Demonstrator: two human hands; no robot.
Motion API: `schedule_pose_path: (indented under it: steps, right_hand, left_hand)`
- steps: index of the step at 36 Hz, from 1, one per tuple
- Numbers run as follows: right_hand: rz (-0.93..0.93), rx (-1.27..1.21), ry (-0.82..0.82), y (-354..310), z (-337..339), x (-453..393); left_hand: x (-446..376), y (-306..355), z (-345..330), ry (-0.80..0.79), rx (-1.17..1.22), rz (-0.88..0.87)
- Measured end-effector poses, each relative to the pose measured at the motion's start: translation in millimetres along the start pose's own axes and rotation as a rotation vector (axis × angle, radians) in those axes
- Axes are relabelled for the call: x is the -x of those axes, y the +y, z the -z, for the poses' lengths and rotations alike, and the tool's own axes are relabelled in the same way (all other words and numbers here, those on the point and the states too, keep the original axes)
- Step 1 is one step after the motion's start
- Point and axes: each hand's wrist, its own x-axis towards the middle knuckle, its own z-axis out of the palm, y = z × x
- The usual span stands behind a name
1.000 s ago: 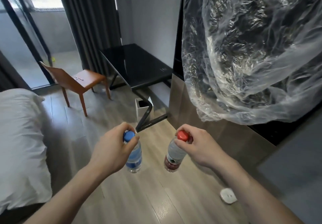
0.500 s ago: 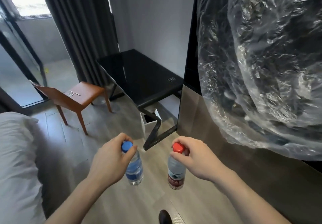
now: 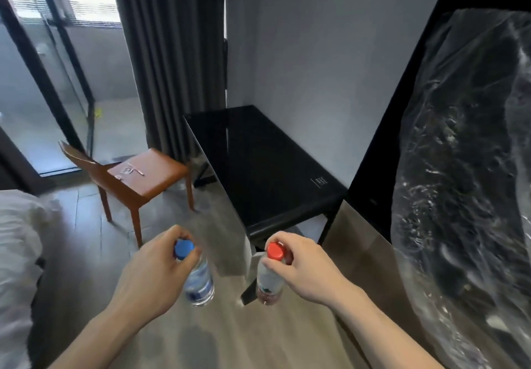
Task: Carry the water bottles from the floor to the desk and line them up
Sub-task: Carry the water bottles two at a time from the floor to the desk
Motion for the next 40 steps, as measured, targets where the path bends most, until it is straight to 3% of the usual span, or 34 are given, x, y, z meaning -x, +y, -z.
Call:
schedule_pose_path:
  steps: [13,20,40]
  right_hand:
    - [-0.15,-0.108,0.109,-66.5,-55.5,-171.6]
    - [-0.226,-0.16,0.145,-77.8,-64.8,-233.5]
    - [-0.306,-0.159,0.103,22.2,-26.0,-476.4]
  left_hand:
    - [-175.1,-108.9,50.0,-0.134,-0.05,-0.124]
    - [-258.7,-132.6,57.0,-0.175,-0.093,-0.193]
    - [-531.0,-124.3,-9.9,-0.249,-0.1,-0.234]
